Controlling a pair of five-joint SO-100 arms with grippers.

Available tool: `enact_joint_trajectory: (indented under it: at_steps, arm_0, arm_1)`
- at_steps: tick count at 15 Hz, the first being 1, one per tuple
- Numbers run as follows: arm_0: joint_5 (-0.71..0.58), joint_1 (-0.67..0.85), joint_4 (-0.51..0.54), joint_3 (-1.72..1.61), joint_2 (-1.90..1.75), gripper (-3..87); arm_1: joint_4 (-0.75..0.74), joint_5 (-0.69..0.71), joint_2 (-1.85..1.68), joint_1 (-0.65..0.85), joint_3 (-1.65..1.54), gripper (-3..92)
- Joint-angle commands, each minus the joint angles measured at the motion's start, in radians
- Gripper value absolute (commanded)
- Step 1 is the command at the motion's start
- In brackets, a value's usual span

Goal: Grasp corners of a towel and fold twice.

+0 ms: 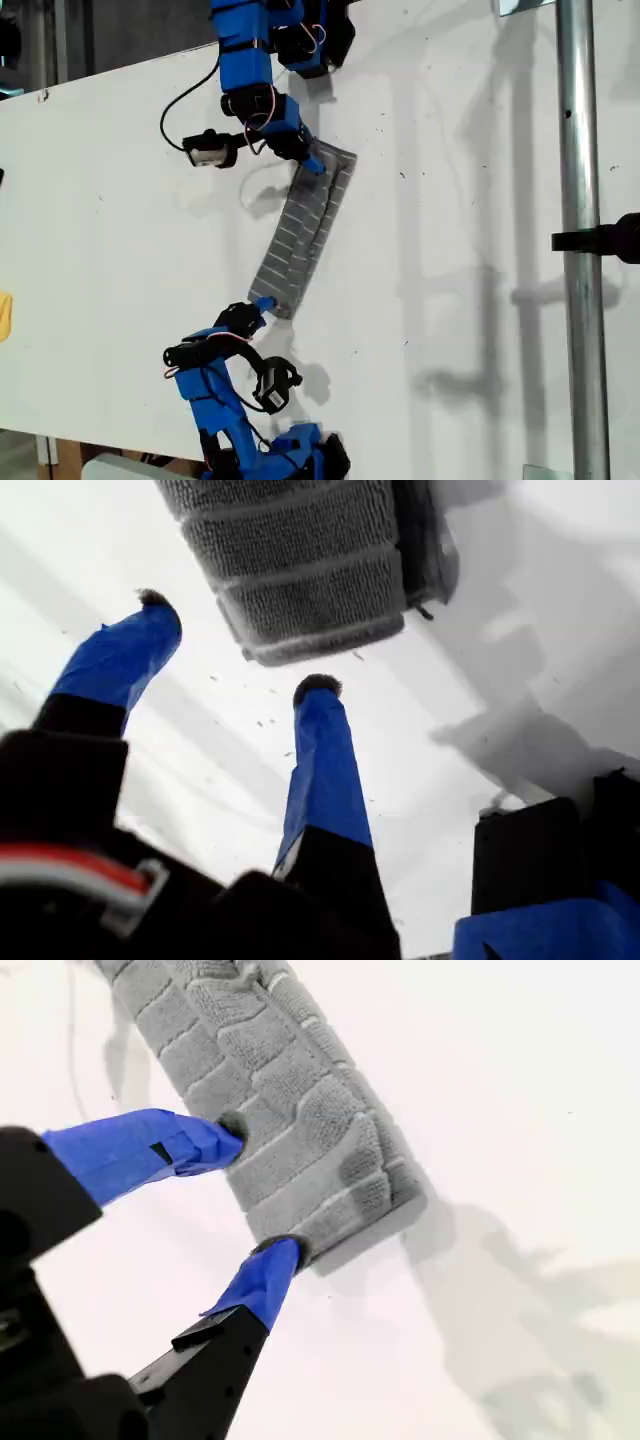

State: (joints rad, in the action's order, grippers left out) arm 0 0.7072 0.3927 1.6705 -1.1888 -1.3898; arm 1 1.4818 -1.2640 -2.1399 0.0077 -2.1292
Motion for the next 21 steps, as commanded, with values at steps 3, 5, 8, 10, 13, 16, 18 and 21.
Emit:
enact_joint_trajectory:
  at_steps: [3, 5, 8, 10, 13, 16, 18, 21]
  arm_0:
    - [0.064, -0.02, 0.0, -0.245, -0.353, 20.3]
    - [0.133, -0.127, -0.038, -0.425, -0.522, 20.0]
    - [0.407, -0.311, -0.153, -0.83, -0.893, 19.7]
    - [0.591, -0.385, -0.29, -1.154, -1.155, 17.3]
    - [0.707, -0.476, -0.431, -1.344, -1.2, 16.5]
    - [0.703, -0.494, -0.529, -1.422, -1.184, 15.7]
    - [0.703, -0.508, -0.565, -1.454, -1.164, 15.6]
    - [0.713, -0.525, -0.603, -1.496, -1.166, 15.6]
  arm_1:
    - [0.255, -0.291, -0.554, -0.083, -0.141, 28.6]
    - [0.262, -0.451, -0.634, -0.204, -0.149, 28.5]
    - [0.276, -0.736, -0.526, -0.342, -0.155, 33.6]
    - [0.224, -0.956, -0.515, -0.434, -0.221, 35.6]
    - [0.117, -1.089, -0.367, -0.462, -0.239, 37.3]
    - [-0.124, -1.071, -0.255, -0.35, -0.344, 36.2]
    - [-0.238, -0.974, -0.23, -0.252, -0.407, 35.6]
    - [-0.354, -0.857, -0.092, -0.137, -0.417, 35.5]
